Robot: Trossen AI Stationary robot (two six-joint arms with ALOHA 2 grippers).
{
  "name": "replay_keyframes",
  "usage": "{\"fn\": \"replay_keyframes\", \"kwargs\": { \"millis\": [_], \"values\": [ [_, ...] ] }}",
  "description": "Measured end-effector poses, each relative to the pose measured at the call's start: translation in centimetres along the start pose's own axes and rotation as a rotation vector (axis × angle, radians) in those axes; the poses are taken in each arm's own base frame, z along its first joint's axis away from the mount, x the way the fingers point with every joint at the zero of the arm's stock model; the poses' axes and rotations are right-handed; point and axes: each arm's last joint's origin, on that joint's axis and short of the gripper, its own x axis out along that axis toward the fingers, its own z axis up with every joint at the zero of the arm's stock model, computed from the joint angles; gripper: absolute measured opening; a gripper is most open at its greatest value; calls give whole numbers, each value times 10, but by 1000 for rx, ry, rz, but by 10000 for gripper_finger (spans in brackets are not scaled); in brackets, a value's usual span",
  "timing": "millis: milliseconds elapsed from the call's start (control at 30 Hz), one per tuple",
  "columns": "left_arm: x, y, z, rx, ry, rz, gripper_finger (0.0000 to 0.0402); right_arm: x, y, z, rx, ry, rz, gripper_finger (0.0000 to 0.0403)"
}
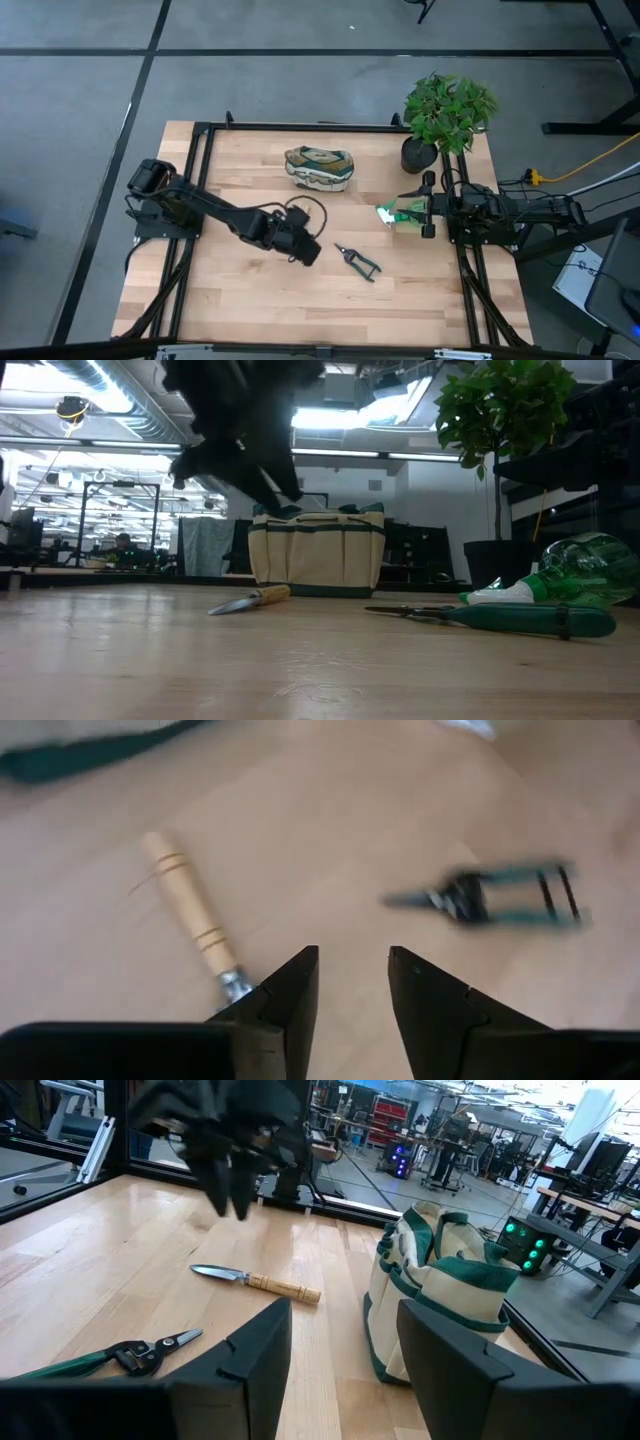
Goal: Pick & Place Garden tools in Gardening bag
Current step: Put the brown trowel into the light brown gardening bag
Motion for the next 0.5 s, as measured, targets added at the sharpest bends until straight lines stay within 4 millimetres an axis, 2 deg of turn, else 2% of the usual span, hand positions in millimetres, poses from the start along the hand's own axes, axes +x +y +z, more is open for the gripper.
{"fn": "replay_keyframes", "kwargs": {
  "millis": [67, 200, 500],
  "values": [
    [5, 7, 0, -89, -6, 33, 123, 0, 0, 0, 0, 0, 0, 186],
    [15, 16, 2, -147, -12, 76, 129, 0, 0, 0, 0, 0, 0, 186],
    [38, 31, 9, -161, -14, 185, 153, 0, 0, 0, 0, -2, 1, 186]
  ]
}}
